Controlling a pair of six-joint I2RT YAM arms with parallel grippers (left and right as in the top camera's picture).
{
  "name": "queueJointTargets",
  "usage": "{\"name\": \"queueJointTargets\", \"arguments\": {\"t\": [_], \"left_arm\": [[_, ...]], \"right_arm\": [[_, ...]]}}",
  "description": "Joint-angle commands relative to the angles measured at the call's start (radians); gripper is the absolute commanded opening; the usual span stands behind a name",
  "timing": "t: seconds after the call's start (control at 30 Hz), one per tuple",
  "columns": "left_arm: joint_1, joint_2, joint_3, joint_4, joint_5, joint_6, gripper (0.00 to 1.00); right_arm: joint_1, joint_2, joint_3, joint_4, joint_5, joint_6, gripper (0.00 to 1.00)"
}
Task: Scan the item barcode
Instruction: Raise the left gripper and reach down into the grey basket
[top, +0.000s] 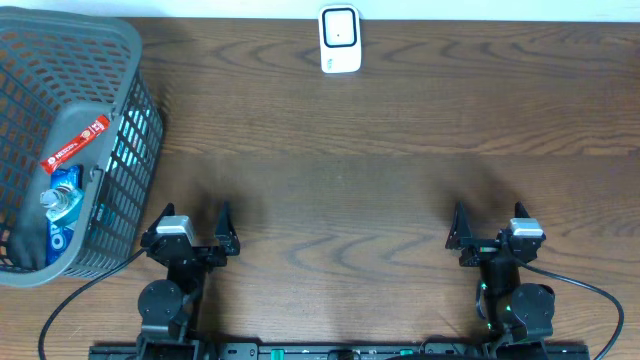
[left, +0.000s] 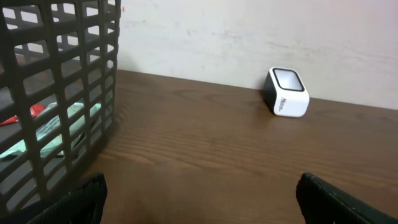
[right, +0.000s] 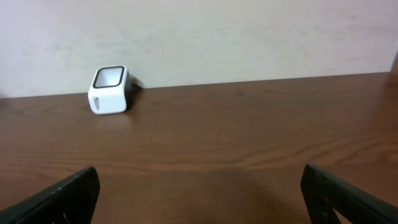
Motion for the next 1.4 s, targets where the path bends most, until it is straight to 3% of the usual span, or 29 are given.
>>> {"name": "queueJointTargets", "arguments": {"t": [0.0,0.33,0.63,0.8,1.17,1.37], "left_arm": [[0.005,0.029,0.048,-0.046,-0.029,0.049,0.98],[0.004,0.328,0.272,-0.113,-0.030,0.059,0.98],[0.004,0.517,0.291,-0.114,-0.013,0.025,0.98],[0.004,0.572,0.405,-0.135,0.180,0.039,0.98],[0.004,0.702,0.818,-0.351,0.183,-0.013,0.98],[0.004,0.683,0.840,-0.383,0.221,-0.005,0.98]], "right_arm": [[0.010,0.000,-0.001,-0.003,0.013,-0.014,0.99],[0.010,0.000,-0.001,-0.003,0.013,-0.014,0.99],[0.010,0.000,-0.001,-0.003,0.013,-0.014,0.99],[0.010,0.000,-0.001,-0.003,0.013,-0.014,0.99],[0.010,0.000,-0.001,-0.003,0.013,-0.014,0.99],[0.010,0.000,-0.001,-0.003,0.013,-0.014,0.99]]}}
